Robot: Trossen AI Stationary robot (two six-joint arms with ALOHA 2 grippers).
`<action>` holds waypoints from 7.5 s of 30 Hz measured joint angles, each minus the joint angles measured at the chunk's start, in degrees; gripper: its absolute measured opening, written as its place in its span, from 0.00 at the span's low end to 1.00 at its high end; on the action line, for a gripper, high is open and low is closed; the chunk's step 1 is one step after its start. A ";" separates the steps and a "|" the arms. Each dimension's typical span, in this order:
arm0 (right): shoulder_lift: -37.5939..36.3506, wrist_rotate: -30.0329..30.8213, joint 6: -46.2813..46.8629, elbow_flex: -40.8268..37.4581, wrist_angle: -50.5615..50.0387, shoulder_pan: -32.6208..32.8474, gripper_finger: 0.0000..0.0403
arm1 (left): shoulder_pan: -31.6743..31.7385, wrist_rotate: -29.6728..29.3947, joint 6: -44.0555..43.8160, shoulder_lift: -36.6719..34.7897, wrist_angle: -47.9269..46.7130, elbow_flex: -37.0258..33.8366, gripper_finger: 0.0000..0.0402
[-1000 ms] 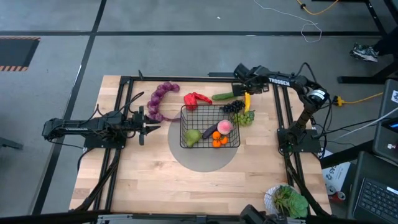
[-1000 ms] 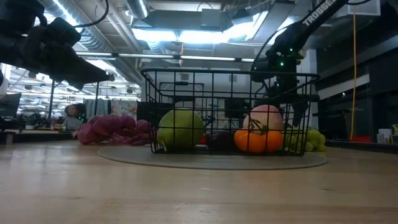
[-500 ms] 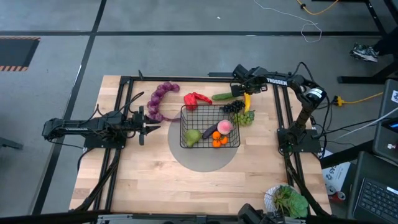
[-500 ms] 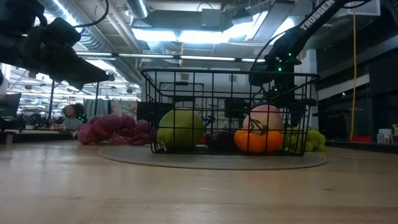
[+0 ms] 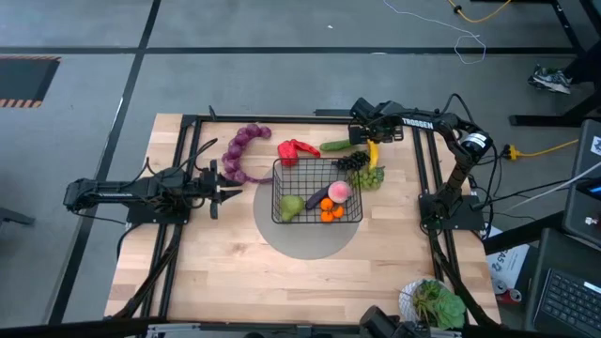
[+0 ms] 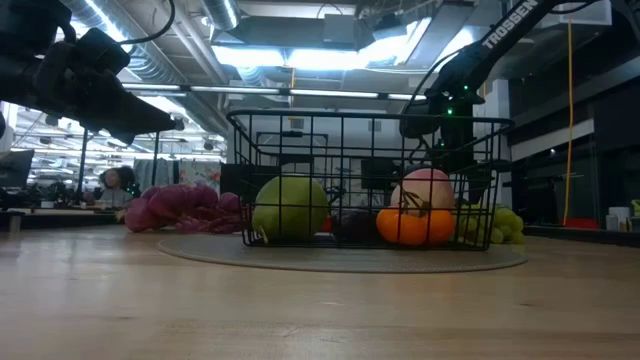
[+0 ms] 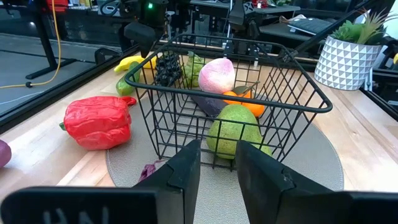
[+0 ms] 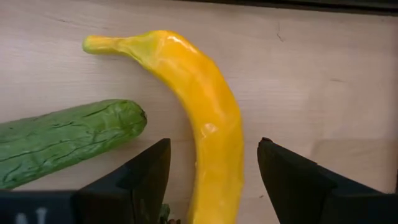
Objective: Build produce basket
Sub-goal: Put the banana into the wire basket
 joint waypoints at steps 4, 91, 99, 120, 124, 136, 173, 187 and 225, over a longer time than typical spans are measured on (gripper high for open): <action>0.00 0.01 1.10 0.09 0.39 -0.08 0.60 | -0.01 0.02 0.01 0.00 0.00 0.00 0.24; -1.59 -0.21 14.35 -6.25 4.74 6.25 0.60 | -0.01 0.00 0.00 0.00 0.02 0.02 0.24; -1.09 2.42 11.43 -1.16 1.10 8.35 0.60 | 0.01 0.00 0.00 0.00 0.00 0.02 0.24; -1.57 -4.92 13.79 -11.94 7.08 3.98 0.60 | 0.00 0.01 0.00 0.00 0.01 0.02 0.24; -1.77 -7.36 11.14 -14.16 9.27 2.88 0.58 | 0.01 0.02 0.00 0.00 0.00 0.02 0.24; -0.97 -6.89 3.95 -7.54 9.04 2.40 0.27 | 0.01 0.00 0.00 0.00 0.02 0.02 0.24; -1.29 -25.58 -42.44 34.36 -5.52 19.66 0.27 | 0.01 0.00 0.00 0.00 0.02 0.02 0.24; -1.29 -20.68 -47.56 35.19 -15.92 30.34 0.29 | 0.00 0.00 0.01 0.00 0.02 0.02 0.24; -1.29 -20.57 -42.64 35.19 -15.74 34.37 0.40 | -0.01 0.01 0.02 0.00 0.02 0.02 0.24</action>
